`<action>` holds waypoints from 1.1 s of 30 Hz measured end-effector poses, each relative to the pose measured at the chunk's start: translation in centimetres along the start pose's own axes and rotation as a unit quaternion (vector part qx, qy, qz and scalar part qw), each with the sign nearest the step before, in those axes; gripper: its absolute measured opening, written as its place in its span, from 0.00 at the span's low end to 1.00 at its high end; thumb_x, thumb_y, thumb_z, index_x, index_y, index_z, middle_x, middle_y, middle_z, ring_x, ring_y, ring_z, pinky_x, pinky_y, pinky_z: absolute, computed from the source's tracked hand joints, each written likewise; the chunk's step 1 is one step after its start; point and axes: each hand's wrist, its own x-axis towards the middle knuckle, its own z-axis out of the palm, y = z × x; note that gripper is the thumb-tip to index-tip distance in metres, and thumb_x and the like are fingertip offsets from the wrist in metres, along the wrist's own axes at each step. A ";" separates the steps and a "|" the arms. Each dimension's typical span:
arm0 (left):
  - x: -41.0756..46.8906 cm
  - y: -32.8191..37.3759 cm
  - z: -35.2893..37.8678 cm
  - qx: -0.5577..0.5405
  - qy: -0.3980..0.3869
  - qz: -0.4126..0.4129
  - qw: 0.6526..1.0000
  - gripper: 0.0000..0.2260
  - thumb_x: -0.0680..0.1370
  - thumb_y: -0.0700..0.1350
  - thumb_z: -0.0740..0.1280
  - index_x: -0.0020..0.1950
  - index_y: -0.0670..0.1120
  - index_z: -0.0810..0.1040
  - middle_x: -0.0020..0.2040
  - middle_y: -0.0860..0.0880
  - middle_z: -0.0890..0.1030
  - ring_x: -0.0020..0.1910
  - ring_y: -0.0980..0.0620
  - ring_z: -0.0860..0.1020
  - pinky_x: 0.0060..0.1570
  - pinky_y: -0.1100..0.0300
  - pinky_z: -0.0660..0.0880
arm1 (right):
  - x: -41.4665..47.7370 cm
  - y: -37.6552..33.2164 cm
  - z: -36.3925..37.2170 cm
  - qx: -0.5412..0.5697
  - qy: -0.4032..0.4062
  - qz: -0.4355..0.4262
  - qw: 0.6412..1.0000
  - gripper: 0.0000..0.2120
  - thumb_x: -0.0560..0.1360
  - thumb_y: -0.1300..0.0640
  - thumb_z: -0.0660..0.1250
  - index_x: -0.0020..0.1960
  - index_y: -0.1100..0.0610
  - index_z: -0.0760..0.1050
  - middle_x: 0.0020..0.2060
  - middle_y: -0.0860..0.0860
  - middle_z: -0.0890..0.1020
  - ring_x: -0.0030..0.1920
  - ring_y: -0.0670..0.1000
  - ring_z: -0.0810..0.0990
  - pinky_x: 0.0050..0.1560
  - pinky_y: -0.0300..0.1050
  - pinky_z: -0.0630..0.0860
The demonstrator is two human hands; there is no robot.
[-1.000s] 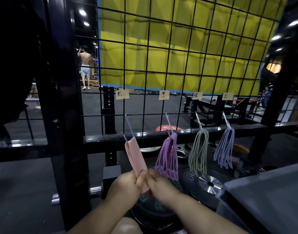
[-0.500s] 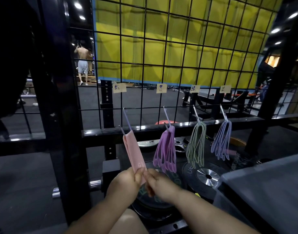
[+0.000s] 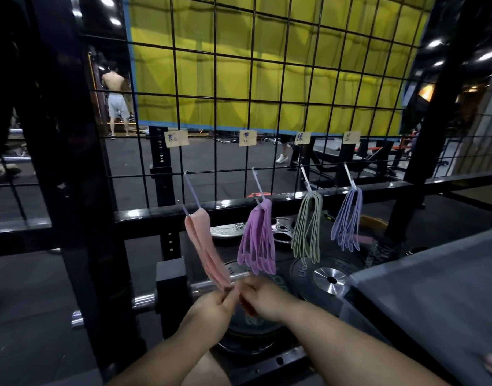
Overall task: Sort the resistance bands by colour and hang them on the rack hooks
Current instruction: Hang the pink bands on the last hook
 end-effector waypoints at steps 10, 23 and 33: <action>0.9 4.5 6.4 0.258 -0.134 0.069 0.954 0.19 0.84 0.53 0.51 0.62 0.43 0.76 0.60 0.44 0.79 0.61 0.45 0.75 0.56 0.59 0.70 | -3.5 4.5 -4.7 0.027 0.066 0.069 0.995 0.18 0.83 0.51 0.55 0.35 0.51 0.68 0.34 0.51 0.76 0.36 0.48 0.74 0.40 0.36 0.72; 1.0 11.5 24.3 0.306 -0.278 0.150 0.898 0.20 0.83 0.54 0.53 0.64 0.42 0.73 0.63 0.41 0.76 0.62 0.41 0.74 0.60 0.55 0.69 | -15.1 18.7 -16.0 -0.027 0.254 0.294 0.921 0.15 0.82 0.50 0.57 0.38 0.53 0.70 0.36 0.50 0.76 0.42 0.51 0.74 0.44 0.44 0.69; -2.8 14.2 33.9 0.378 -0.367 0.169 0.833 0.20 0.82 0.55 0.55 0.64 0.42 0.73 0.64 0.39 0.75 0.63 0.39 0.73 0.62 0.50 0.68 | -24.7 24.4 -18.5 -0.106 0.388 0.432 0.808 0.10 0.62 0.46 0.68 0.35 0.52 0.72 0.40 0.49 0.78 0.43 0.55 0.77 0.41 0.46 0.75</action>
